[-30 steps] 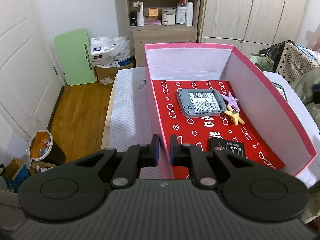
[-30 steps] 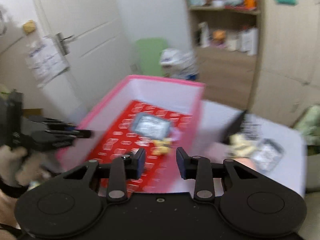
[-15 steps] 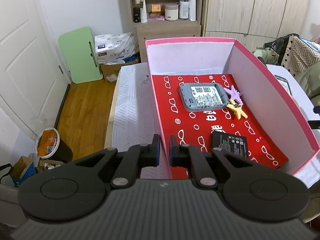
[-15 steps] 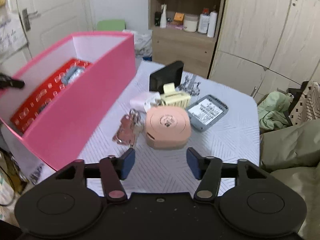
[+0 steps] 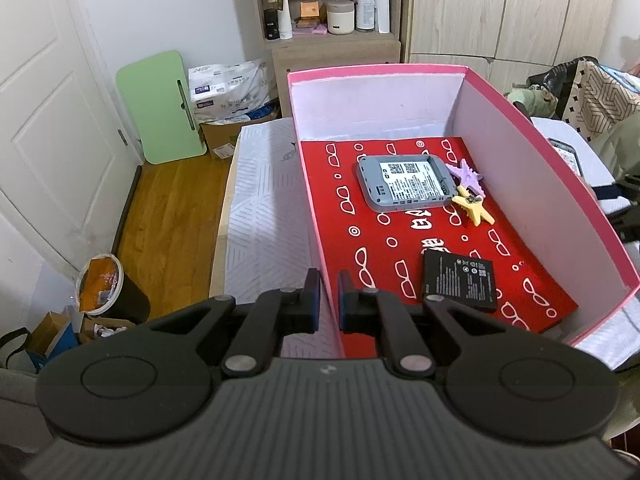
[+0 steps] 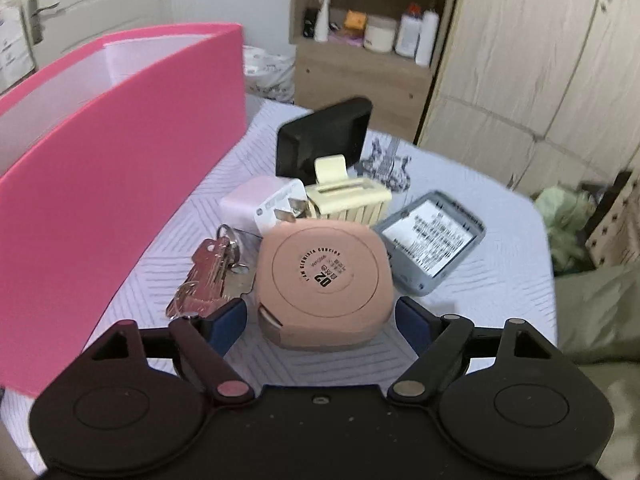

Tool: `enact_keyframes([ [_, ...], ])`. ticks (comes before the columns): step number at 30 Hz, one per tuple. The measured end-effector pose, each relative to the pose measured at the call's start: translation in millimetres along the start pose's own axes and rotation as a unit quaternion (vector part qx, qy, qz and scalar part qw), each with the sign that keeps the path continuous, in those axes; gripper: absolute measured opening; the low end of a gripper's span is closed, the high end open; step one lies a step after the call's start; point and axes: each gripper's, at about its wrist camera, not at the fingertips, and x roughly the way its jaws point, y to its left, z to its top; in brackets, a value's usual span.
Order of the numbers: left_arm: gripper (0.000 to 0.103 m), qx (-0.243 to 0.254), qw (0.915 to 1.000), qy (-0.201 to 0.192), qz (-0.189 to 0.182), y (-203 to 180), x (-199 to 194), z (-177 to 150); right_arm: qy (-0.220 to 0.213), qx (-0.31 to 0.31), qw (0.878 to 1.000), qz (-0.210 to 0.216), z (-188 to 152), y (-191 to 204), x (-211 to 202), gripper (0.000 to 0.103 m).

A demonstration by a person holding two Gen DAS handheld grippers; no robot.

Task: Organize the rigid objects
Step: 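Grasp the pink round tape measure with the right gripper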

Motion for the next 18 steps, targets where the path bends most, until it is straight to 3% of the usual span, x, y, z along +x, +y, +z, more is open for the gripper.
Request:
enact_keyframes([
  [3,0.008,0.001,1.0,0.001,0.001,-0.6,-0.5,0.1,0.0,0.029,1.0,0.008,3.8,-6.2,4.2,0.077],
  [5,0.008,0.0,1.0,0.002,0.001,-0.8,0.2,0.6,0.01,0.012,1.0,-0.017,5.5,1.7,-1.2,0.077],
  [18,0.008,-0.007,0.9999,-0.001,-0.008,2.9,-1.7,-2.5,-0.026,-0.02,0.999,-0.012,3.9,27.8,-86.5,0.077],
])
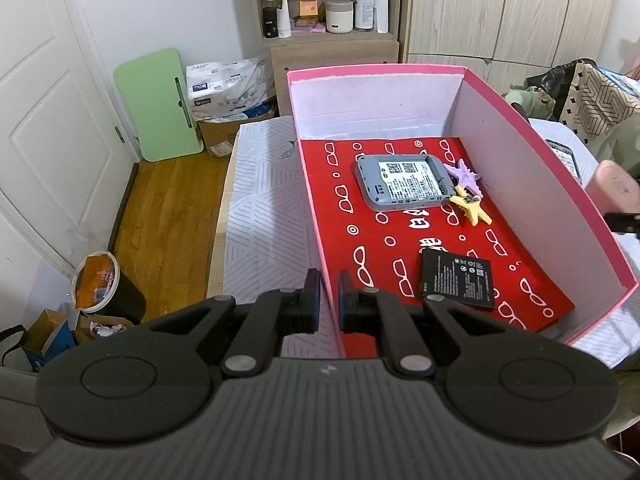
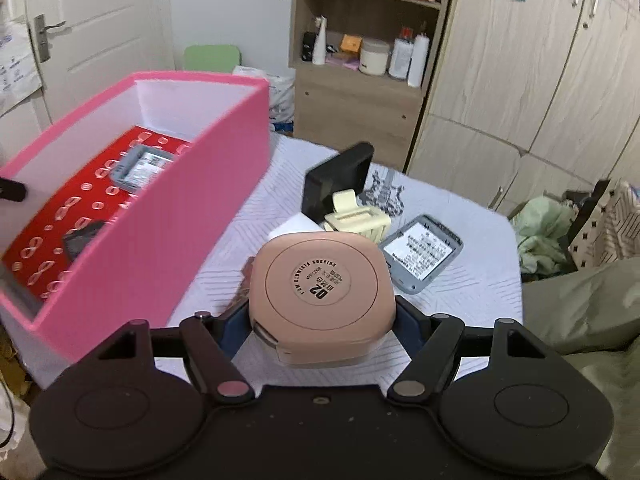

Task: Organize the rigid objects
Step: 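Grasp the pink round tape measure with the right gripper, then lower the pink tape measure into the box and release it with the right gripper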

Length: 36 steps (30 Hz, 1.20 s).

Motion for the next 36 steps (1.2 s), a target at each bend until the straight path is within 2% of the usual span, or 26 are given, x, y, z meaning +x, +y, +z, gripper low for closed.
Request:
enact_keyframes([
  [10,0.008,-0.007,0.9999,-0.008,-0.011,4.3,-0.9,-1.9,-0.049,-0.041,0.998,0.016,28.1,32.8,-52.5,0.078],
  [16,0.009,-0.009,0.9997,-0.01,-0.019,6.5,-0.6,-2.7,-0.062,-0.074,0.994,0.059,51.2,66.9,-62.5,0.078],
  [18,0.009,-0.012,0.9996,-0.011,-0.022,7.8,-0.8,-3.0,-0.056,-0.086,0.991,0.086,59.2,81.8,-57.0,0.078],
  [22,0.01,-0.021,0.9991,-0.018,-0.033,11.8,-0.8,-4.8,-0.016,-0.091,0.984,0.151,76.1,112.0,-29.3,0.078],
  [27,0.01,-0.02,0.9988,-0.022,-0.039,13.1,-1.0,-6.7,0.069,-0.075,0.97,0.219,95.3,144.8,25.4,0.078],
  [29,0.011,-0.023,0.9986,-0.023,-0.042,14.1,-0.5,-6.9,0.1,-0.055,0.964,0.241,101.2,151.0,46.7,0.078],
  [32,0.011,-0.027,0.9982,-0.024,-0.049,16.2,0.2,-6.6,0.15,0.009,0.947,0.285,109.2,149.7,84.1,0.078],
  [36,0.012,-0.026,0.998,-0.025,-0.051,17.1,1.1,-6.4,0.162,0.059,0.941,0.291,112.4,147.5,115.2,0.078],
])
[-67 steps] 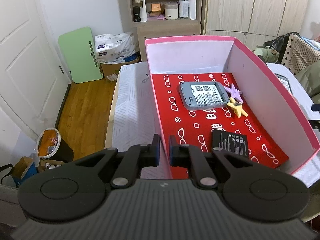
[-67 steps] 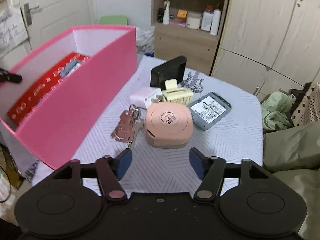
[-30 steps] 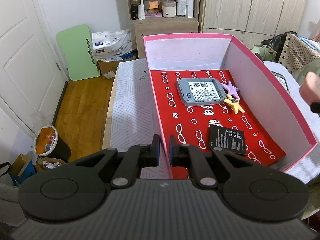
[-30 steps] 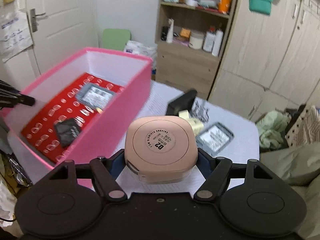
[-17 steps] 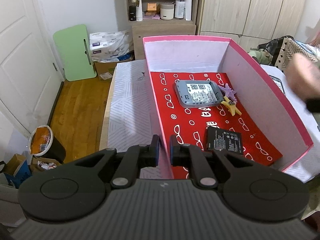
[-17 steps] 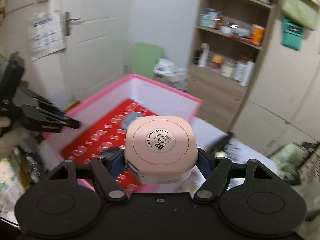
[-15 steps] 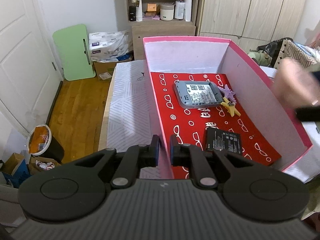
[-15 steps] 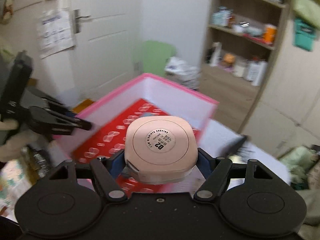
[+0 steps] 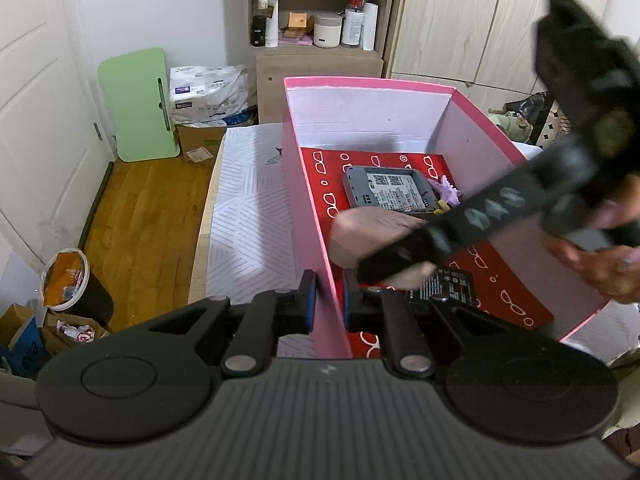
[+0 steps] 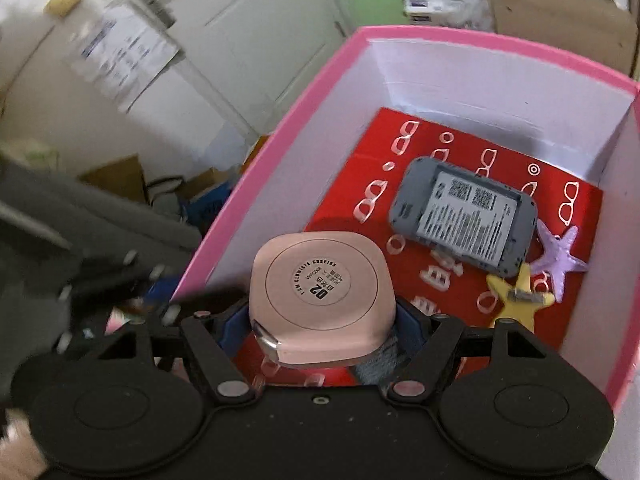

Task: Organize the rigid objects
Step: 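Lower the pink tape measure into the box and release it with the right gripper, then grasp the metal keys on a ring with the right gripper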

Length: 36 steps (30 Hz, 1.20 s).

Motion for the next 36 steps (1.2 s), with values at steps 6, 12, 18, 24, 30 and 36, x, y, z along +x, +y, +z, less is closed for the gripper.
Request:
enact_keyframes([
  [6,0.012,0.002,1.0,0.001,0.002,-1.1,0.2,0.3,0.018,0.056,0.998,0.036,1.5,-12.2,13.4,0.081],
  [12,0.011,0.002,1.0,0.002,0.007,-2.3,0.6,0.3,-0.032,0.017,0.999,0.03,-14.0,-3.0,-41.8,0.081],
  [18,0.011,0.014,0.9997,0.002,0.02,-8.9,0.4,-0.1,-0.135,-0.045,0.989,-0.024,-56.5,5.0,-127.3,0.084],
  [24,0.011,0.014,0.9995,0.005,0.026,-10.8,-0.1,0.4,-0.211,-0.055,0.974,-0.061,-101.8,-13.8,-172.8,0.084],
  [30,0.011,0.017,0.9992,0.006,0.035,-13.5,0.3,0.9,-0.218,-0.034,0.965,-0.145,-134.9,-60.5,-169.0,0.077],
  [36,0.011,0.025,0.9984,0.007,0.05,-19.4,-0.6,-0.2,-0.205,0.043,0.959,-0.191,-163.7,-115.3,-131.4,0.067],
])
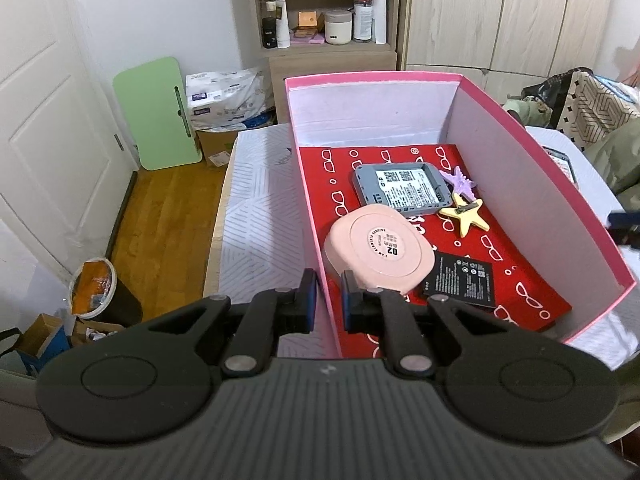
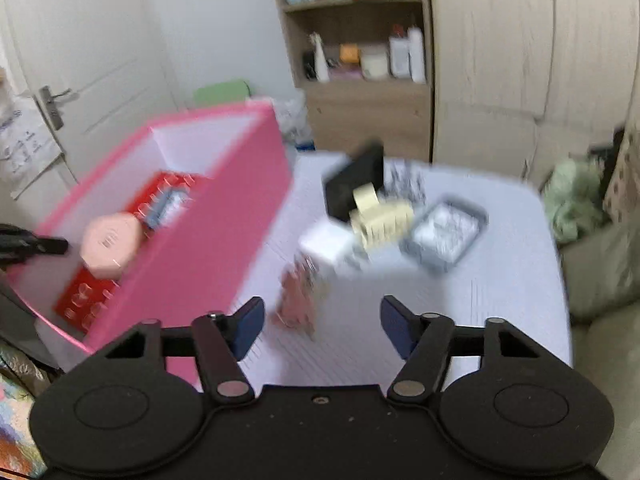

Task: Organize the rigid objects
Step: 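Grasp the metal keys on a ring with the right gripper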

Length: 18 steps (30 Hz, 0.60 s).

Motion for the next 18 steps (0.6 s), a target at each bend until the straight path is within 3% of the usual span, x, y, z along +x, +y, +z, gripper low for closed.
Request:
enact_keyframes([
  [4,0.011,0.001,1.0,0.006,-0.001,0.2,-0.4,1.3,-0.009,0.002,1.0,0.001,-9.9,-2.5,20.3,0.065],
  [8,0.011,0.003,1.0,0.006,0.003,-1.3,-0.6,0.7,-0.021,-0.03,0.999,0.0,-6.6,4.2,32.8,0.061],
  [10,0.011,0.002,1.0,0.006,0.003,-1.4,-0.7,0.5,-0.024,-0.042,0.999,0.006,-6.3,9.9,36.3,0.054],
  [15,0.011,0.0,1.0,0.006,0.002,-0.9,-1.4,0.3,-0.017,-0.089,0.996,0.006,-7.1,28.6,54.8,0.052],
  [17,0.011,0.001,1.0,0.007,0.001,-0.8,-1.4,0.3,-0.018,-0.102,0.995,-0.005,-7.2,30.5,62.3,0.045],
  [18,0.011,0.001,1.0,0.007,0.0,-0.6,-1.4,0.3,-0.02,-0.108,0.994,-0.006,-5.9,31.1,63.2,0.029],
])
